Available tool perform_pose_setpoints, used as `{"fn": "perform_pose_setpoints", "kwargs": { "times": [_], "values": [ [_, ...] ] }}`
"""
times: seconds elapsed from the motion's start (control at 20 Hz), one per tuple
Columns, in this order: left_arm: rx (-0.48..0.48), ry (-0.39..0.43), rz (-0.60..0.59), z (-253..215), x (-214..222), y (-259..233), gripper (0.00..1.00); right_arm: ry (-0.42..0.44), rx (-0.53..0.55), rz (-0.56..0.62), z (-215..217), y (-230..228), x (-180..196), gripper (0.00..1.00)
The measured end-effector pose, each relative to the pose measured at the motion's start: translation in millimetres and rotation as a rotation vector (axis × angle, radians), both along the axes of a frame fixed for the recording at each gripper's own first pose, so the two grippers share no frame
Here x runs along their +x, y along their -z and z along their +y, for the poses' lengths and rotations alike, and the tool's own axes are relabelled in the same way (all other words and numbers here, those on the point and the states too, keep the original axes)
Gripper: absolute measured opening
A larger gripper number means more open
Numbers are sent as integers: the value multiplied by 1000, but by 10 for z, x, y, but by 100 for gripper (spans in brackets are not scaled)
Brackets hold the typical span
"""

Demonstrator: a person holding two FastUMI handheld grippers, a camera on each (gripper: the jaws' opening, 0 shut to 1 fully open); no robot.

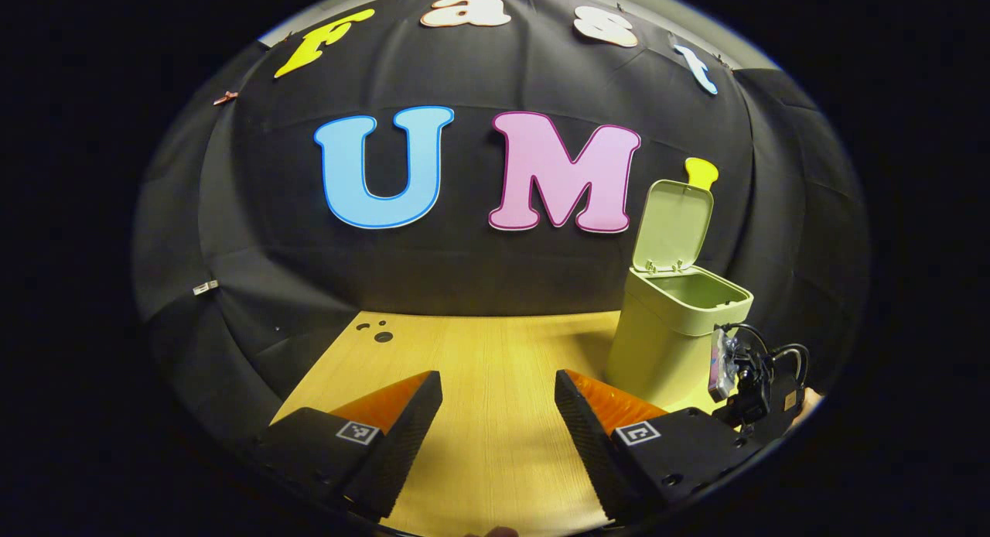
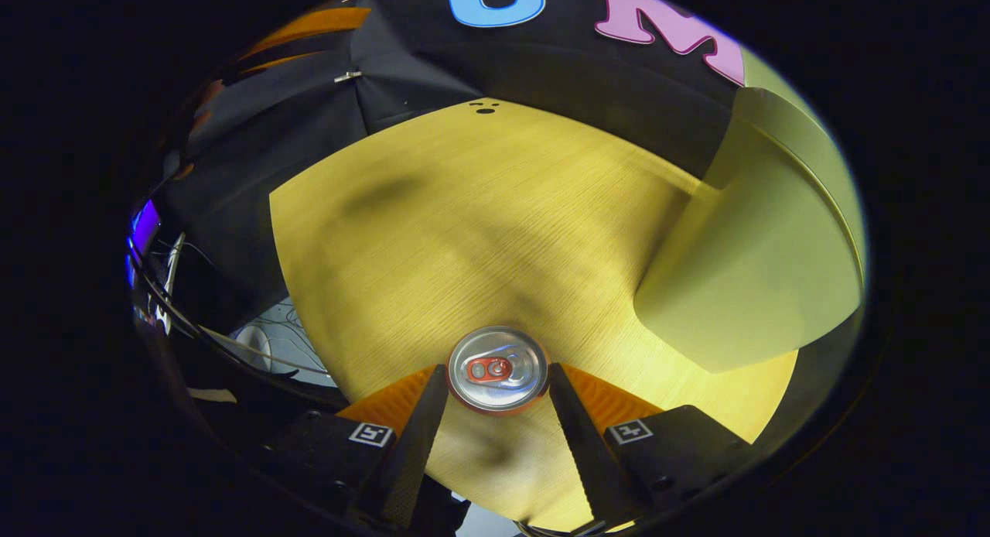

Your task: Press the lid of the desktop garbage bin to open it, pick up the crumpled paper on the desktop and throw it into the bin, then pick up the pop can on the desktop and drop it into the bin, and finally close the garbage bin lid.

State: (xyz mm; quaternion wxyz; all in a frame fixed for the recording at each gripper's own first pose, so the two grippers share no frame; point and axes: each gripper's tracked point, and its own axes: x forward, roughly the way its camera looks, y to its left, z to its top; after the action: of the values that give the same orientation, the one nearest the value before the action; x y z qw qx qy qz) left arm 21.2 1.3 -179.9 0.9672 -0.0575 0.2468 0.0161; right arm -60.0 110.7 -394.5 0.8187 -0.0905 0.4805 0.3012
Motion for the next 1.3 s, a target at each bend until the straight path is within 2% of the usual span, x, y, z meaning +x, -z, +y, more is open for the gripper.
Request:
{"fn": "perform_pose_setpoints", "kwargs": {
  "times": [0.25, 0.55, 0.7, 0.8, 1.3],
  "values": [
    [-10, -13, 7, 29, -18, 49, 95, -2, 7, -9, 14, -23, 6, 84],
    [-10, -6, 0, 6, -24, 36, 95, 54, 55, 8, 45, -146, 56, 83],
    [-15, 2, 1, -23, -28, 47, 95, 105, 109, 0, 63, -425, 154, 82],
    [-24, 7, 4, -54, -19, 73, 95, 135, 136, -21, -91, -675, 177, 82],
    [-59, 41, 9, -208, 101, 157, 95, 269, 248, -200, -447, -1781, 669, 82]
  ]
}}
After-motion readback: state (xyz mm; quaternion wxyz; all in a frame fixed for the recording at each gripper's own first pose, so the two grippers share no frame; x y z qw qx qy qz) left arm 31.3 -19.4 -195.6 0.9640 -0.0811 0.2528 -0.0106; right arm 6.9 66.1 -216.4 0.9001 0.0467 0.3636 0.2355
